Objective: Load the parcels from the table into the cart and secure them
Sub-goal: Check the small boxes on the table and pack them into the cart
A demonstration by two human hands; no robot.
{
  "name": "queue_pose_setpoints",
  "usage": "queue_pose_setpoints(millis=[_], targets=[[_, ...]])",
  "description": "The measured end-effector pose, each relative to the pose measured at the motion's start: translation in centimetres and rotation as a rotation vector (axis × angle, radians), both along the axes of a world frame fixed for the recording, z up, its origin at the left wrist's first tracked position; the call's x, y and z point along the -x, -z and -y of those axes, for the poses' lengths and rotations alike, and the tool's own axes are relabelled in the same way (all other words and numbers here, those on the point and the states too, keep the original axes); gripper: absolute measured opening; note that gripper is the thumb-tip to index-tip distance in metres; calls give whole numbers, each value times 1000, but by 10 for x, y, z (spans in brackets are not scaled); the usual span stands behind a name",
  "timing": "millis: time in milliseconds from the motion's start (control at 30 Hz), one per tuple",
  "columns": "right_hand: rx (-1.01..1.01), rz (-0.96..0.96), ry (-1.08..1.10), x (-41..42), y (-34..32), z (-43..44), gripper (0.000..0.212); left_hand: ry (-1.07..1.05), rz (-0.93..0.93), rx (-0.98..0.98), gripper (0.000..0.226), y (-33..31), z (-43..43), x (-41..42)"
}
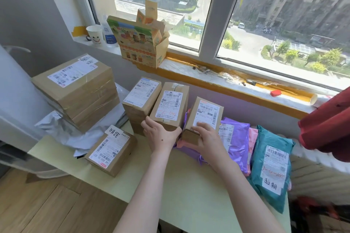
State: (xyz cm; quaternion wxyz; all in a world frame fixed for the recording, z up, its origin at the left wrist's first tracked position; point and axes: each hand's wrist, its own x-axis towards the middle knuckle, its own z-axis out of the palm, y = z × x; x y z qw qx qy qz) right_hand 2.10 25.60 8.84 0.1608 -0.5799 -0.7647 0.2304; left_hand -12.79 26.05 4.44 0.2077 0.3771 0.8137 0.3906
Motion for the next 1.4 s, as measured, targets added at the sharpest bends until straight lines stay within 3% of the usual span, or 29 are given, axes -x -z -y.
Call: queue_pose_setpoints(millis=[267,833,1400], targets=[[12,-51,-5,-9,0,2,45,14,-53,-130,113,-8,4,-10],[50,-21,-68,-6,-9,-8,45,48,-145,-656,103,-84,15,-2],[68,-3,-121,15,-13,-13,45,21,-117,-674,102,-91,20,14]])
